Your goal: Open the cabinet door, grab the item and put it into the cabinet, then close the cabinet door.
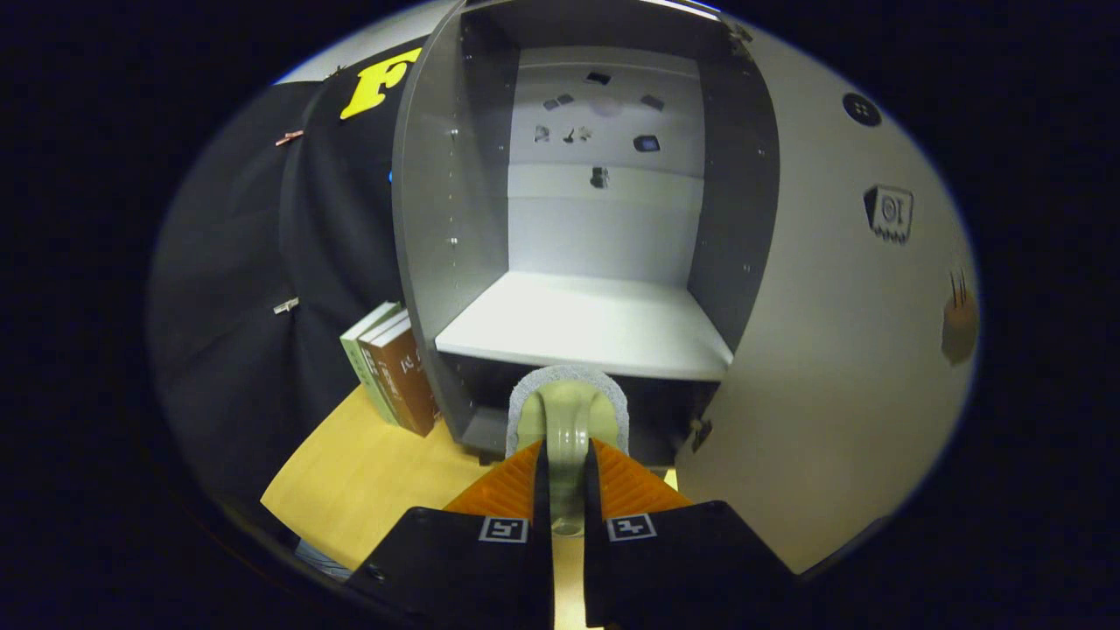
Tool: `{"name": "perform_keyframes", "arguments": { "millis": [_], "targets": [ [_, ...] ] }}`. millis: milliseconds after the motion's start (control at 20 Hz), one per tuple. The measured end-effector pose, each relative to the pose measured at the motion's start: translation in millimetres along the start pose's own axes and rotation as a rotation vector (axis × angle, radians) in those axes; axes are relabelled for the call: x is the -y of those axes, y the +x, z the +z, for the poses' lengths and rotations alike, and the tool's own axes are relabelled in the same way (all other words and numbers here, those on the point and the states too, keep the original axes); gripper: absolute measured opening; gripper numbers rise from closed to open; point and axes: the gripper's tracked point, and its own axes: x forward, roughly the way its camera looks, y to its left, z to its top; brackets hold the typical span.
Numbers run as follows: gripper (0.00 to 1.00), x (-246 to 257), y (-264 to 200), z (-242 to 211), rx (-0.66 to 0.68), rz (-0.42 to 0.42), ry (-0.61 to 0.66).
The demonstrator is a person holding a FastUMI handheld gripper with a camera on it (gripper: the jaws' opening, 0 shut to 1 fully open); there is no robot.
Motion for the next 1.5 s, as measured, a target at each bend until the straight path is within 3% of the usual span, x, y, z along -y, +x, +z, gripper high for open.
{"name": "perform_keyframes", "arguments": {
  "millis": [450, 700, 1100, 1300, 1350, 1450, 1500],
  "targets": [
    [0.18, 15.2, 53.8, 98.9, 0.167, -0.005, 0.032],
    [0.18, 11.1, 100.5, 110.1, 0.165, -0.012, 0.127],
    [0.18, 22.4, 181.2, 106.3, 0.124, -0.046, 0.113],
    [0.28, 31.1, 193.3, 116.1, 0.163, -0.069, 0.163],
    [0.4, 33.6, 197.3, 119.2, 0.172, -0.069, 0.18],
    [0.53, 35.8, 199.5, 122.1, 0.185, -0.067, 0.191],
    [0.53, 35.2, 198.0, 123.3, 0.191, -0.061, 0.185]
  ]
}}
